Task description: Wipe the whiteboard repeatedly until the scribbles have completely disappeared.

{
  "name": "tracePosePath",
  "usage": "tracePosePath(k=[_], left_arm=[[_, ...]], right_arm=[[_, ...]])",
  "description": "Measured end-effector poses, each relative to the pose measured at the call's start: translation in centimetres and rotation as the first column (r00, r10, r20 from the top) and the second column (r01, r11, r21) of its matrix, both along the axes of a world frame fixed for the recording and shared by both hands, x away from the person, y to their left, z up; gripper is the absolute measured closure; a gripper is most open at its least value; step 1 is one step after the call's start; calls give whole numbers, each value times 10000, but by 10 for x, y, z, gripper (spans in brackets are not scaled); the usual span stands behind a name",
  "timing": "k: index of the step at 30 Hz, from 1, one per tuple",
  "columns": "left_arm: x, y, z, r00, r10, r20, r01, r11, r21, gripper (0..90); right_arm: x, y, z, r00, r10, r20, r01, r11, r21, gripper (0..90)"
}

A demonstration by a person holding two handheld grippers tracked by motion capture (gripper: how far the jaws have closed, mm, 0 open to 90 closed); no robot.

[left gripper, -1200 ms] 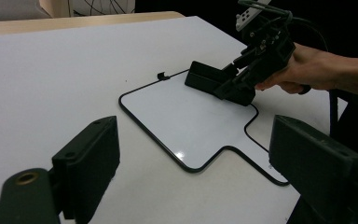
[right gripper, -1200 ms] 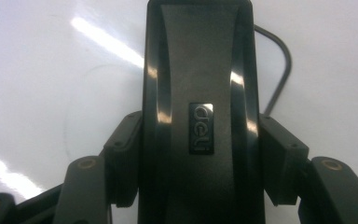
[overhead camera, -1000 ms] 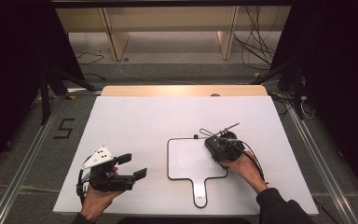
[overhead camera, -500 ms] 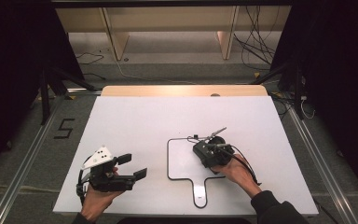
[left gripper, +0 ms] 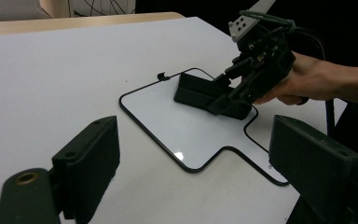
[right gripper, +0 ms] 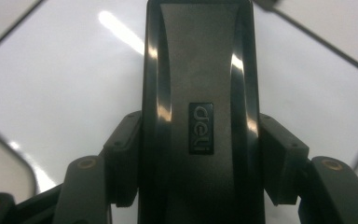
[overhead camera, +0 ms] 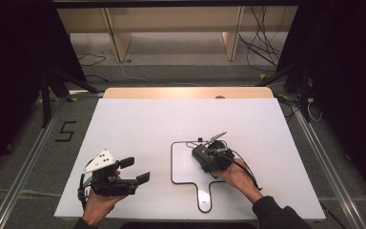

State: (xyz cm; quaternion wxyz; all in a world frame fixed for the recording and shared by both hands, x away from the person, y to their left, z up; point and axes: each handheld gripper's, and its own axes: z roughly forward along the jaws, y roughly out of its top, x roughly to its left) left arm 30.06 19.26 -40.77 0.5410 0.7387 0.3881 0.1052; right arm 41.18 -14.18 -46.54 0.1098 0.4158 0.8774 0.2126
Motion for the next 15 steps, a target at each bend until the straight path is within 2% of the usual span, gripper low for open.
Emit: tracePosePath(k=[4,6,11,15], left_arm=[[0,0,0,10000,4,2,-4,10000,5,156],[0,0,0,10000,2,-13,-2,10000,4,156],[0,0,0,10000,-10,2,10,10000,14,156],[0,0,0,10000,-5,2,5,10000,9,156]], right_arm=[[13,-22,1,9961,-876,-51,876,9961,28,411],[16,-31,1,9940,-1089,-136,1090,9940,3,411],[14,-35,3,9934,-1115,-270,1112,9937,-149,411],[8,-34,3,9949,-917,-421,908,9956,-248,411]])
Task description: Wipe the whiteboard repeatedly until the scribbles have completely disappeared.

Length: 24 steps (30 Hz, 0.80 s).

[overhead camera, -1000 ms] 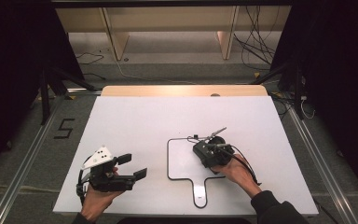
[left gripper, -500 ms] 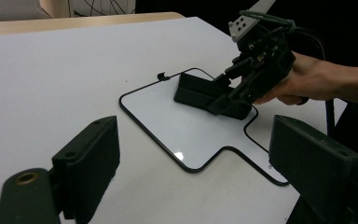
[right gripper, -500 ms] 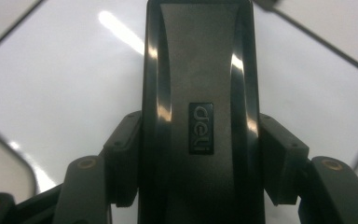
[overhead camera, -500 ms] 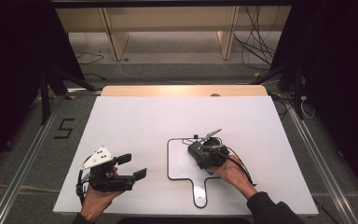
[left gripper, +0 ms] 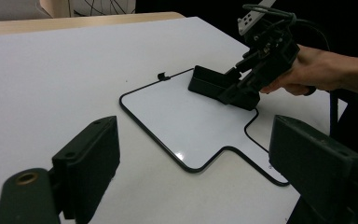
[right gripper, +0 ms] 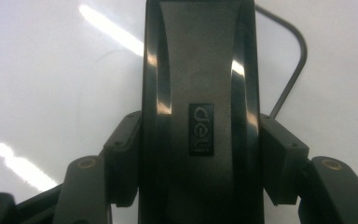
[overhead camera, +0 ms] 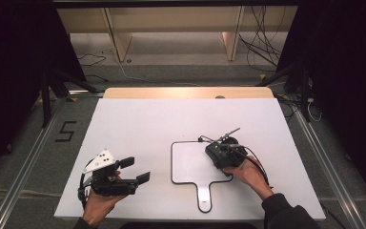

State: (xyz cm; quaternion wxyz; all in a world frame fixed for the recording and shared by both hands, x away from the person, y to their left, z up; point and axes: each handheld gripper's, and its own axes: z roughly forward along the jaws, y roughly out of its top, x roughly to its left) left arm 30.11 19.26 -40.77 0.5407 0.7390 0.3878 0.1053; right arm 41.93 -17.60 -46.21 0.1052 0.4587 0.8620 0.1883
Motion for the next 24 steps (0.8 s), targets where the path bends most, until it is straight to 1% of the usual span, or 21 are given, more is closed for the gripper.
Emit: tracePosePath(k=[5,8,11,12,15,16,20,21,22,24], left_arm=[[0,-1,0,10000,-30,27,30,10000,44,156],[0,-1,0,10000,-47,16,47,10000,76,156],[1,-1,0,10000,-7,-24,7,10000,2,156],[1,-1,0,10000,-4,-19,4,10000,18,156],[0,-1,0,10000,-51,24,51,10000,47,157],[0,-1,0,10000,-41,19,41,10000,44,156],[0,0,0,10000,-24,-12,24,10000,-6,156],[0,0,0,10000,-19,-4,19,10000,-9,157],[0,0,0,10000,-18,-5,18,10000,-2,156],[1,-1,0,10000,-18,-7,18,10000,1,156]], right_arm=[[-12,4,0,9990,452,-19,-452,9990,-28,411],[-17,13,0,9972,749,22,-749,9972,-20,411],[-19,24,-1,9932,1159,56,-1159,9933,39,410],[-18,26,-2,9922,1233,163,-1234,9924,36,411],[-11,29,-3,9936,1084,331,-1089,9939,151,410],[-7,28,-3,9953,863,438,-873,9960,207,411],[5,13,-4,9985,145,530,-162,9994,319,411],[5,10,-3,9989,162,448,-175,9994,297,411],[4,8,-3,9988,76,474,-90,9995,294,411],[1,5,-3,9989,131,443,-144,9995,297,411]])
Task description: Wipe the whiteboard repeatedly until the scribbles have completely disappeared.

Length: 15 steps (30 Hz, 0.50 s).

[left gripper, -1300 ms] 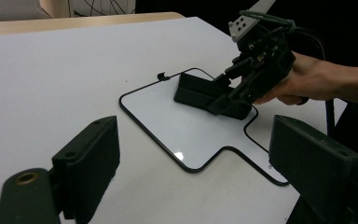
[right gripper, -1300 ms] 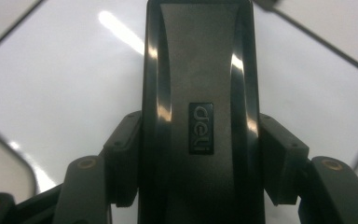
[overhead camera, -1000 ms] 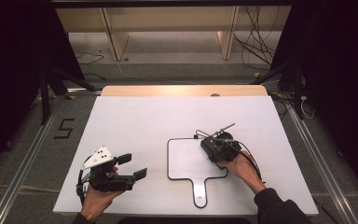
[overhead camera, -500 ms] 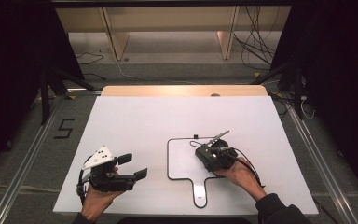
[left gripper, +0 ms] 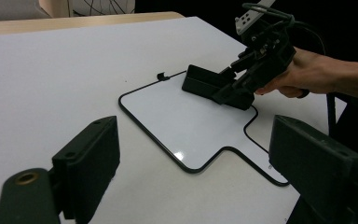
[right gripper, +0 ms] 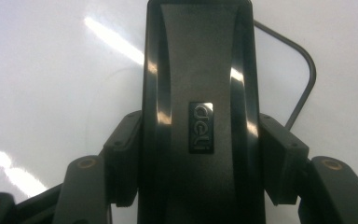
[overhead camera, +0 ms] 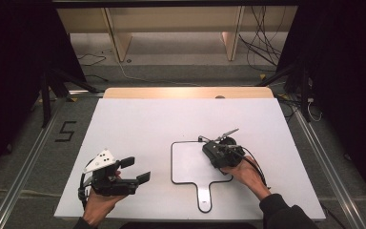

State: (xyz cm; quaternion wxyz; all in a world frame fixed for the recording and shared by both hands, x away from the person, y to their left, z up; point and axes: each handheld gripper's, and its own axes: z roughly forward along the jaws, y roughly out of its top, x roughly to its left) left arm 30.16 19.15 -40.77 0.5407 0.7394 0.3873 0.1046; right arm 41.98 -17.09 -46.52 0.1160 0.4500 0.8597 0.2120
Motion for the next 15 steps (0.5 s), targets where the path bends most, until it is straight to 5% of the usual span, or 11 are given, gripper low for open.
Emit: tracePosePath(k=[7,15], left_arm=[[0,0,0,10000,-28,-2,28,10000,32,156],[0,0,0,10000,-2,-21,2,10000,-8,157]], right_arm=[[-19,13,-1,9956,930,146,-931,9956,46,411],[-12,36,-2,9924,1214,210,-1216,9926,48,411]])
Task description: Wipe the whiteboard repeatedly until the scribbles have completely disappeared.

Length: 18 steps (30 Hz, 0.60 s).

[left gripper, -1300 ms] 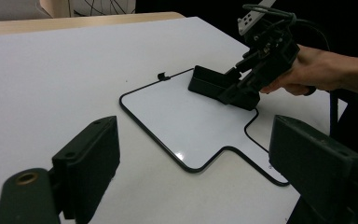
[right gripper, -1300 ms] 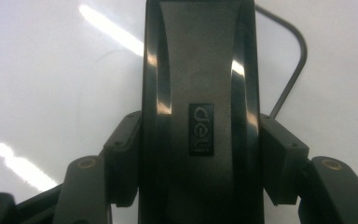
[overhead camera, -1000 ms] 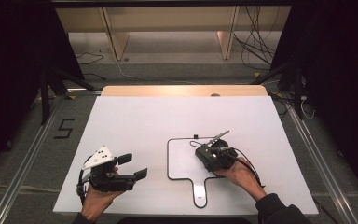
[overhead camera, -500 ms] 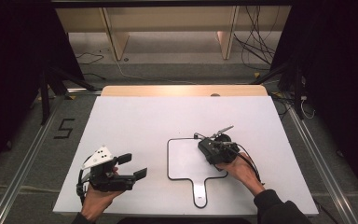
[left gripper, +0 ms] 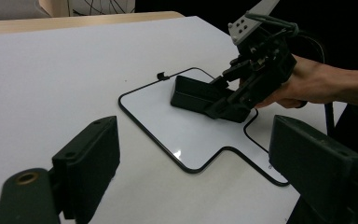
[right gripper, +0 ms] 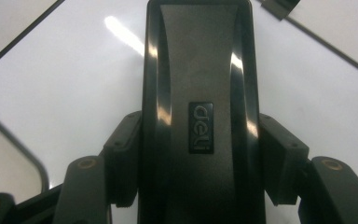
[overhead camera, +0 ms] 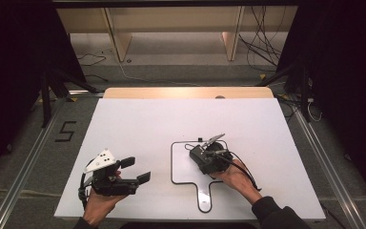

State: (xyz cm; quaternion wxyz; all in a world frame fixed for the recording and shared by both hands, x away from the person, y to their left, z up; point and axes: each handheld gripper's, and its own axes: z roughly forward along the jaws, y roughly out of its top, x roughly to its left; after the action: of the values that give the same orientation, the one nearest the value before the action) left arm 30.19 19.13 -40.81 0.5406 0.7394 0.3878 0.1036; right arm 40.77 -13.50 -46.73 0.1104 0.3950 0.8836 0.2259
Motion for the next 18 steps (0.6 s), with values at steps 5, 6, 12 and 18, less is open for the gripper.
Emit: tracePosePath(k=[5,6,12,18], left_arm=[[0,0,0,10000,-15,34,15,10000,2,156],[0,0,0,10000,9,35,-8,10000,-22,156],[0,1,1,10000,-6,76,6,10000,13,156],[0,1,0,10000,37,61,-37,10000,1,156]], right_arm=[[12,-5,0,9981,-618,41,617,9981,56,411],[12,-8,0,9980,-625,-29,625,9980,21,411],[11,-34,2,9939,-1091,-127,1091,9940,-22,410],[-3,-37,2,9976,-648,-257,645,9978,-123,410]])
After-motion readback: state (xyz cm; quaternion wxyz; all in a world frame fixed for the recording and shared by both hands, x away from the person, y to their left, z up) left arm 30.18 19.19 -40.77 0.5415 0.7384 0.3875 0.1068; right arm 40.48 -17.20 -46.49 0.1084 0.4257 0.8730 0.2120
